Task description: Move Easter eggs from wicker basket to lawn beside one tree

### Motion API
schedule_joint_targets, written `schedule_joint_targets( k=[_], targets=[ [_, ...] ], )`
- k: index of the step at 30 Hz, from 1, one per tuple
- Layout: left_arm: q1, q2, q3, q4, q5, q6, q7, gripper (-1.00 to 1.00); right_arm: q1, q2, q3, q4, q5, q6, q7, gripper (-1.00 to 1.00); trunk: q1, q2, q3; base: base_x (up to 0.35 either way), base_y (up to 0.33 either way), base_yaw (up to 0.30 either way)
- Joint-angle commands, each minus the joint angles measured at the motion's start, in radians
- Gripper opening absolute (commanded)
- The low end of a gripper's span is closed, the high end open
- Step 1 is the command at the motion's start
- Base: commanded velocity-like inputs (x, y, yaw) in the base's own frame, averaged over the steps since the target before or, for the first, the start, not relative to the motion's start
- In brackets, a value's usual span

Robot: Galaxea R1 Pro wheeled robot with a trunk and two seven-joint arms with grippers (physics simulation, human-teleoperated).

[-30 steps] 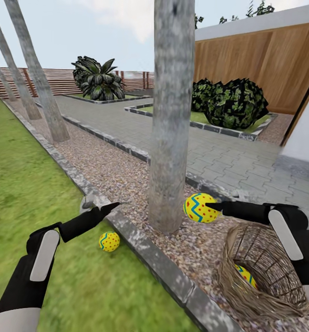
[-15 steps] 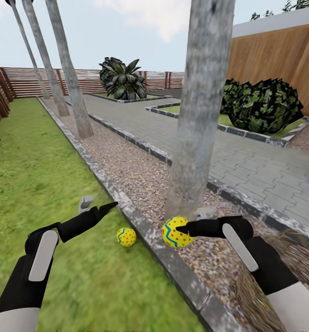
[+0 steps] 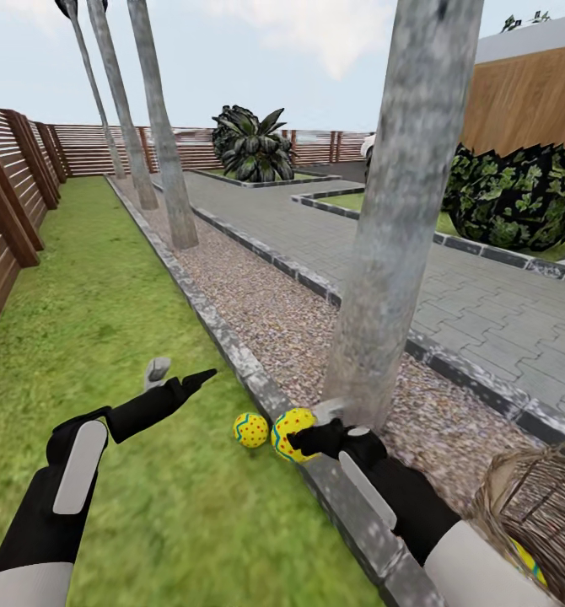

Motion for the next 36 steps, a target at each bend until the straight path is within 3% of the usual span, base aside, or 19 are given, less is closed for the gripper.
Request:
schedule_joint_targets(
  k=[1, 3, 5, 7, 16, 19, 24, 28, 36],
  targets=[
    [-0.001, 0.0, 0.0, 0.0, -0.001, 0.006, -0.004, 1.0, -0.002, 0.021, 0.006, 0.042, 0.003, -0.021, -0.019, -1.0, 0.0, 0.0, -0.001, 0.0, 0.0, 0.003],
    [-0.001, -0.001, -0.002, 0.0, -0.001, 0.006, -0.004, 1.0, -0.003, 0.088, 0.007, 0.163, 0.075, -0.093, -0.027, -1.0, 0.0, 0.0, -0.001, 0.0, 0.0, 0.001],
    [-0.001, -0.001, -0.003, -0.001, -0.001, 0.006, -0.004, 1.0, -0.005, 0.132, 0.006, 0.249, 0.149, -0.179, -0.029, -1.0, 0.0, 0.0, -0.001, 0.0, 0.0, 0.0],
    [-0.001, -0.003, -0.004, 0.0, -0.001, 0.006, -0.004, 1.0, -0.007, 0.154, 0.006, 0.327, 0.177, -0.23, -0.029, -1.0, 0.0, 0.0, -0.001, 0.0, 0.0, 0.0],
    [-0.001, -0.01, -0.007, 0.0, -0.001, 0.007, -0.003, 1.0, -0.007, 0.163, 0.006, 0.365, 0.183, -0.263, -0.029, -1.0, 0.0, 0.0, -0.001, 0.0, 0.0, 0.17],
    [0.001, -0.017, -0.007, 0.001, -0.002, 0.007, -0.003, 1.0, -0.017, 0.179, 0.005, 0.38, 0.177, -0.271, -0.039, -1.0, 0.011, -0.021, -0.01, 0.0, 0.0, 0.017],
    [0.002, -0.053, -0.008, 0.012, -0.004, 0.004, -0.002, 1.0, -0.111, 0.206, 0.004, 0.602, 0.171, -0.311, -0.066, -1.0, 0.011, -0.021, -0.01, 0.0, 0.0, 0.001],
    [0.002, -0.059, -0.009, 0.016, -0.004, 0.003, -0.002, 1.0, -0.163, 0.21, 0.002, 0.7, 0.169, -0.337, -0.067, -1.0, 0.011, -0.021, -0.01, 0.172, 0.0, 0.0],
    [0.008, -0.066, -0.008, 0.015, -0.004, 0.001, -0.002, 1.0, -0.168, 0.213, 0.006, 0.71, 0.173, -0.404, -0.059, -1.0, 0.011, -0.021, -0.01, 0.159, 0.0, 0.0]
  ],
)
